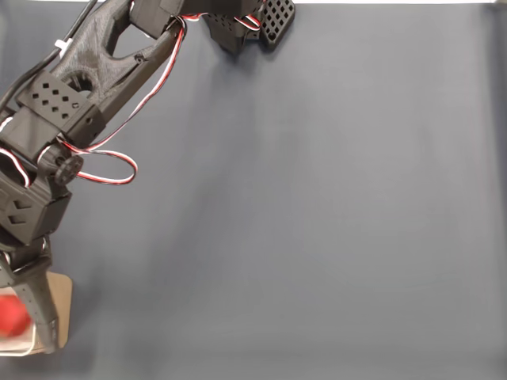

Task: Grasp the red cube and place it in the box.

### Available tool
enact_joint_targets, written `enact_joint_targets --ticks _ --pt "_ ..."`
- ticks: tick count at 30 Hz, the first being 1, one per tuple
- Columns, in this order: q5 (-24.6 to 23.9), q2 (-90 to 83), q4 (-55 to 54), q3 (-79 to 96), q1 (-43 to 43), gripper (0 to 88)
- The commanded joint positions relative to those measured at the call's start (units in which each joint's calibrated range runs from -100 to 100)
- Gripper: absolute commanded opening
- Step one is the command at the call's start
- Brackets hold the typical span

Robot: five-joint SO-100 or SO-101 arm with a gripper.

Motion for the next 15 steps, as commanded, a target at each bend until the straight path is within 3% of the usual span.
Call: enact_joint_targets --ticks 1,15 --pt "0.4 -1.2 -1.0 -3.0 0.7 58.1" --pt "-0.3 -1.7 -2.0 -3.0 0.8 58.8"
